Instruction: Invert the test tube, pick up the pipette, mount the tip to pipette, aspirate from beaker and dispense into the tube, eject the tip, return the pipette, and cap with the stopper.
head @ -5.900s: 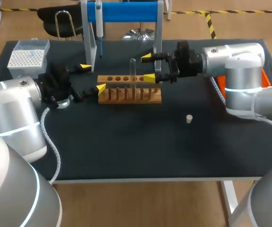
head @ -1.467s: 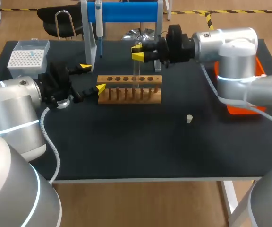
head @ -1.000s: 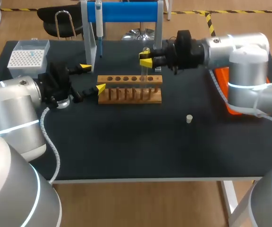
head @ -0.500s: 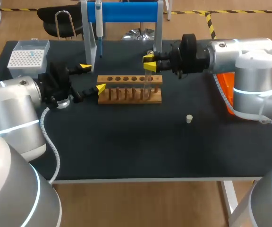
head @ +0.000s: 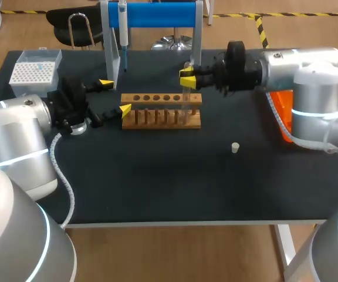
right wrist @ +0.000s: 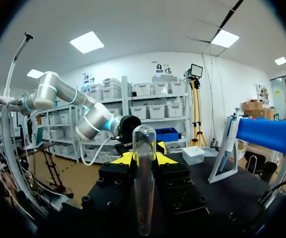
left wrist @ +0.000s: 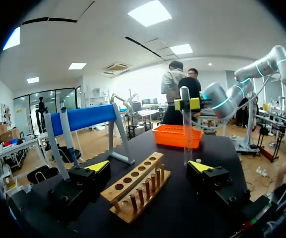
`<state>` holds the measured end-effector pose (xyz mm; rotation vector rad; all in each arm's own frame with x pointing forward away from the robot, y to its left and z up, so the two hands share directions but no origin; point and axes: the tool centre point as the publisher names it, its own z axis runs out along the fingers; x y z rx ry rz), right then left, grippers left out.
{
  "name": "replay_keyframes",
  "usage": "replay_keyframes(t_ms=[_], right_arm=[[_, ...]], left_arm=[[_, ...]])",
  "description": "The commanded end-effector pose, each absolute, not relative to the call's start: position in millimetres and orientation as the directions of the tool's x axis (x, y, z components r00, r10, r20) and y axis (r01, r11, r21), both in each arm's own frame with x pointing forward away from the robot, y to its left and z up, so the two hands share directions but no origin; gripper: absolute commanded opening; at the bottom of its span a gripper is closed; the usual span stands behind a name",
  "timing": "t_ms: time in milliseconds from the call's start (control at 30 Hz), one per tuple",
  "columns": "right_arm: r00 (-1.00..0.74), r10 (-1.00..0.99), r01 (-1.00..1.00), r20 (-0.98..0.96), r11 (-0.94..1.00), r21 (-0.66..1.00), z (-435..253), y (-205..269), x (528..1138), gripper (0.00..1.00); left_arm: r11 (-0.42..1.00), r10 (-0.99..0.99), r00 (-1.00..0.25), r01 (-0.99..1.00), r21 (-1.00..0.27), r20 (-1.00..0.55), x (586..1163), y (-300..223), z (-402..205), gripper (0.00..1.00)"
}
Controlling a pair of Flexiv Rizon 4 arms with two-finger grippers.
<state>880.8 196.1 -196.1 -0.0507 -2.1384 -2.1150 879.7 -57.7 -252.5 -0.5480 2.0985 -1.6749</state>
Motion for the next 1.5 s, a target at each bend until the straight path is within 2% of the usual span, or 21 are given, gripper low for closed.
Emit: replay_keyframes(t_ms=[33,267,400,533,700,833,1167,1500], right_arm=[[-0.901,-0.026,0.427,0.432,0.108,0.898,-190.8,194.9,891.8,0.0],[-0.621,0.047,0.78,0.783,0.141,0.61,-190.6,196.9,898.5,0.0],[-0.365,0.072,0.928,0.928,0.105,0.357,-192.5,198.4,900.4,0.0],[-0.162,0.084,0.985,0.983,0.077,0.156,-195.7,200.0,902.1,0.0],[0.005,0.078,0.997,0.997,0.076,-0.011,-201.7,201.3,900.8,0.0],[0.096,0.109,0.991,0.989,0.086,-0.105,-206.3,203.3,901.9,0.0],[0.208,0.109,0.973,0.972,0.081,-0.217,-210.6,204.5,906.9,0.0],[0.22,0.045,0.972,0.974,0.078,-0.223,-211.3,201.5,910.0,0.0]], left_arm=[[0.205,-0.538,-0.84,-0.054,-0.977,-0.067,879.2,-59.6,-253.4,1.0],[0.205,-0.538,-0.84,-0.054,-0.977,-0.067,879.2,-59.6,-253.4,1.0],[0.205,-0.538,-0.84,-0.054,-0.977,-0.067,879.2,-59.6,-253.4,1.0],[0.205,-0.538,-0.84,-0.054,-0.977,-0.067,879.2,-59.6,-253.4,1.0],[0.205,-0.538,-0.84,-0.054,-0.977,-0.067,879.2,-59.6,-253.4,1.0],[0.205,-0.538,-0.84,-0.054,-0.977,-0.067,879.2,-59.6,-253.4,1.0],[0.205,-0.538,-0.84,-0.054,-0.977,-0.067,879.2,-59.6,-253.4,1.0],[0.205,-0.538,-0.84,-0.054,-0.977,-0.067,879.2,-59.6,-253.4,1.0]])
